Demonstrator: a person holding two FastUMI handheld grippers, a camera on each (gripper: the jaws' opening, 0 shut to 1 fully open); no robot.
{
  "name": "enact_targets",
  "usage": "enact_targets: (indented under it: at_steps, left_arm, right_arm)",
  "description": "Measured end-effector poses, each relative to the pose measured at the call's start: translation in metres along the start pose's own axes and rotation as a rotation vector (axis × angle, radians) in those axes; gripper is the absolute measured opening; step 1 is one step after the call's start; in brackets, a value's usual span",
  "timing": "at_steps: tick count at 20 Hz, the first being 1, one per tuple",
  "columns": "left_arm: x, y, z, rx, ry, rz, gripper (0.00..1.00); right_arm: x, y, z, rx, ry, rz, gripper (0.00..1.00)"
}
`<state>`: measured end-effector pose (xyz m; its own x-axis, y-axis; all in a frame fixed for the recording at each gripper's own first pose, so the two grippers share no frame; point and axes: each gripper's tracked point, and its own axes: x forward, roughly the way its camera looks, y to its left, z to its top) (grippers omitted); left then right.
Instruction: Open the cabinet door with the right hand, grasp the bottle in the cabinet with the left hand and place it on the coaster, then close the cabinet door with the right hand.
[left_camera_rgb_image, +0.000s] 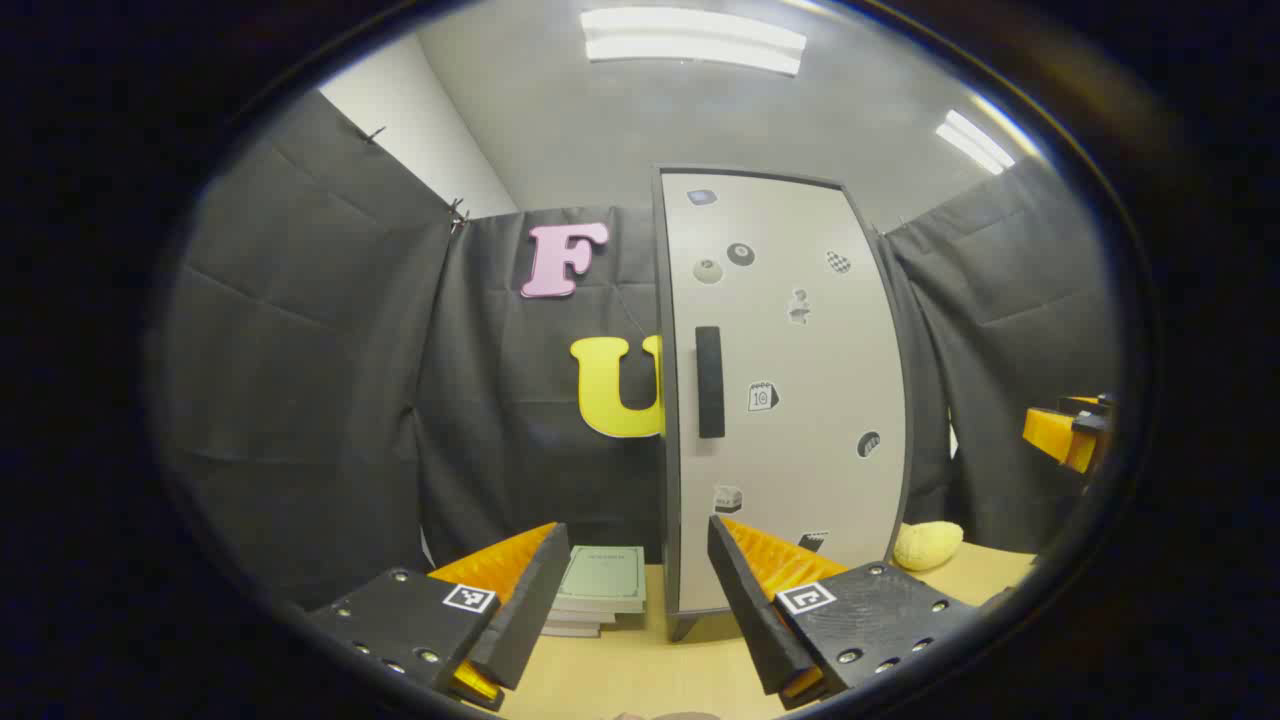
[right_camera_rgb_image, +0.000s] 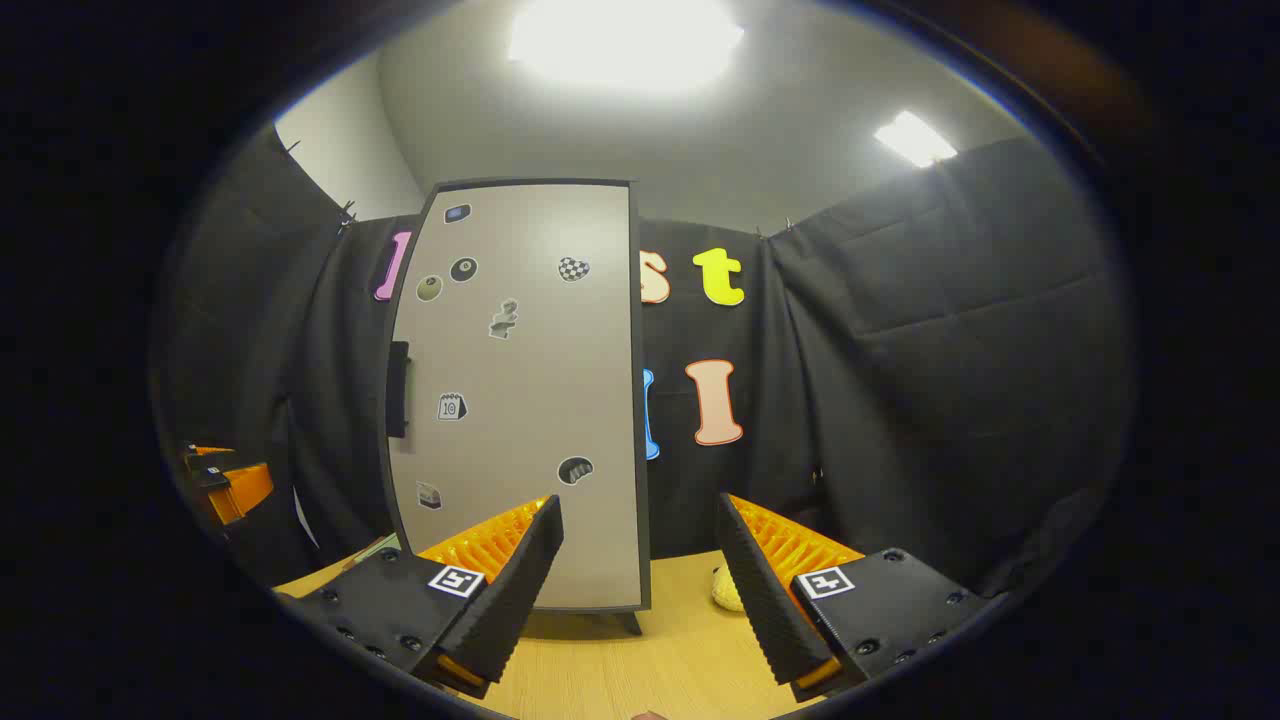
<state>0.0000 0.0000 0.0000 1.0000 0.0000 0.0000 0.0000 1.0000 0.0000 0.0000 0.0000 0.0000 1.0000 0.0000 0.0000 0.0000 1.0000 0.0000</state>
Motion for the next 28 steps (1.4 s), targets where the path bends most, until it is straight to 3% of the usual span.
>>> enact_targets:
  at_steps: [18,24,28]
  left_arm:
    - [-0.006,0.011,-0.004,0.023,0.004,0.023,0.84]
    - [-0.016,0.042,-0.013,0.032,0.022,0.074,0.84]
    - [-0.03,0.082,-0.021,0.038,0.041,0.146,0.84]
  right_arm:
    - [0.008,0.013,0.001,-0.004,0.019,0.029,0.97]
    - [0.037,0.055,0.026,0.01,-0.007,0.108,0.96]
    - [0.061,0.101,0.053,0.026,-0.047,0.193,0.97]
